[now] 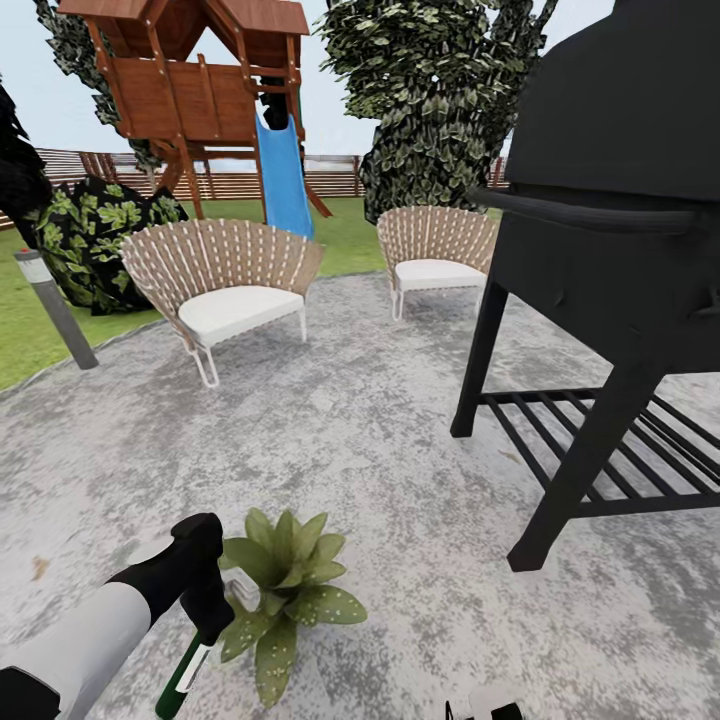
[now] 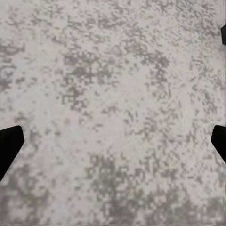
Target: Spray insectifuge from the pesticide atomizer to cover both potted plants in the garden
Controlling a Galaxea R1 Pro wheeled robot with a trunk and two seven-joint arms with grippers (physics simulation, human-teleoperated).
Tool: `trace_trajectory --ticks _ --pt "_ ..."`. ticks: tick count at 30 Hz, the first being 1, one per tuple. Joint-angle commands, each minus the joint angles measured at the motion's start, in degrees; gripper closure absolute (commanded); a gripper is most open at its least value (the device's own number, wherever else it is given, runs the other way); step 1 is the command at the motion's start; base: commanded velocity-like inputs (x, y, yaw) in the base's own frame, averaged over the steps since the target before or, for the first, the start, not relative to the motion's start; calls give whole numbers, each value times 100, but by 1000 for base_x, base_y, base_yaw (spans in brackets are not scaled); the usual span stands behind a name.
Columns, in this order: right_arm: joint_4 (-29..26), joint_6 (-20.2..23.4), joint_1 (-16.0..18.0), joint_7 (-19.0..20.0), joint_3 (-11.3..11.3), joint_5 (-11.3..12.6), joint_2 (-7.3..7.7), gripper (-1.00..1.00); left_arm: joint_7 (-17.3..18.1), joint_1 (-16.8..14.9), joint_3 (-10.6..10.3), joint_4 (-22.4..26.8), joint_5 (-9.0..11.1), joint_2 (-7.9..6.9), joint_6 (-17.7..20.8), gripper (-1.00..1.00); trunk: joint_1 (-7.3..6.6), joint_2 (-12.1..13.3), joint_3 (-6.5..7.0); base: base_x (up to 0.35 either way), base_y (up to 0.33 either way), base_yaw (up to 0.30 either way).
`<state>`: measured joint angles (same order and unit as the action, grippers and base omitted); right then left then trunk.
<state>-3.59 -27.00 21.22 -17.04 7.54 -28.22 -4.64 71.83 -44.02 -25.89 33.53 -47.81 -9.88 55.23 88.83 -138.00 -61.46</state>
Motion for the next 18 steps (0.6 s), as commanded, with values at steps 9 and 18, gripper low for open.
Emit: trace_trajectory --ticks 9,18 --pt "7 -16 5 -27 45 -61 -2 -100 54 -1 -5 5 -44 2 32 100 -1 -2 -5 -9 206 0" --pt "7 -16 5 -27 45 -61 -2 -100 57 -1 5 31 -44 7 49 100 -1 -2 -5 108 197 0"
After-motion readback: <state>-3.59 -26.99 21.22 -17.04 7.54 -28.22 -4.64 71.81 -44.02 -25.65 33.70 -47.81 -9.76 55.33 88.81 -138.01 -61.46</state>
